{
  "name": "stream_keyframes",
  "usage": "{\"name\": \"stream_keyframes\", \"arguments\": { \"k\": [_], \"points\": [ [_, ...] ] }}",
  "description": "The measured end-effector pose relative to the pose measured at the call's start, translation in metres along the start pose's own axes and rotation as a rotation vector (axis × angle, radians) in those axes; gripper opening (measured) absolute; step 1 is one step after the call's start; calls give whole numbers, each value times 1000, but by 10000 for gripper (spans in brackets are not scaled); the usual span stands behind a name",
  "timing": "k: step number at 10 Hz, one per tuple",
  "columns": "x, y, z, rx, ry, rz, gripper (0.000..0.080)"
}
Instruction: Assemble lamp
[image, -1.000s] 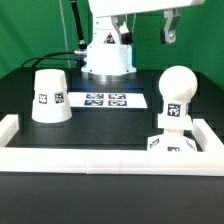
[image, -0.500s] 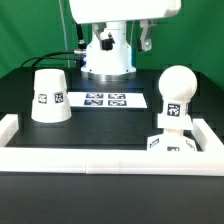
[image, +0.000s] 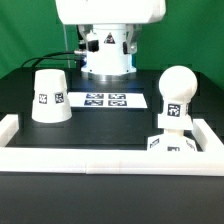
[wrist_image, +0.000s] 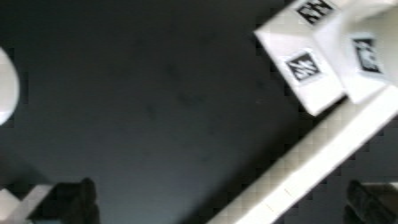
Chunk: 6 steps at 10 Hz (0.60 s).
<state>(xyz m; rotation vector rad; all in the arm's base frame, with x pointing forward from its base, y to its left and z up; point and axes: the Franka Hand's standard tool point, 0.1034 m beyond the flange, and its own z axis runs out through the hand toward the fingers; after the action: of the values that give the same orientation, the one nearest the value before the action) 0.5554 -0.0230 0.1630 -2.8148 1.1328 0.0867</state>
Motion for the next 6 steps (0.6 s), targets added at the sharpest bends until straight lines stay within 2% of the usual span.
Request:
{"name": "stream_keyframes", "arguments": {
  "k": [1, 2, 3, 4, 6],
  "points": [
    [2, 15, 5, -39, 0, -29, 699],
    [2, 28, 10, -46, -1, -21, 699],
    [5, 50, 16, -39, -4, -13, 698],
    [13, 69, 18, -44, 3, -9, 699],
    [22, 79, 17, -47, 8, -11, 699]
  ]
}}
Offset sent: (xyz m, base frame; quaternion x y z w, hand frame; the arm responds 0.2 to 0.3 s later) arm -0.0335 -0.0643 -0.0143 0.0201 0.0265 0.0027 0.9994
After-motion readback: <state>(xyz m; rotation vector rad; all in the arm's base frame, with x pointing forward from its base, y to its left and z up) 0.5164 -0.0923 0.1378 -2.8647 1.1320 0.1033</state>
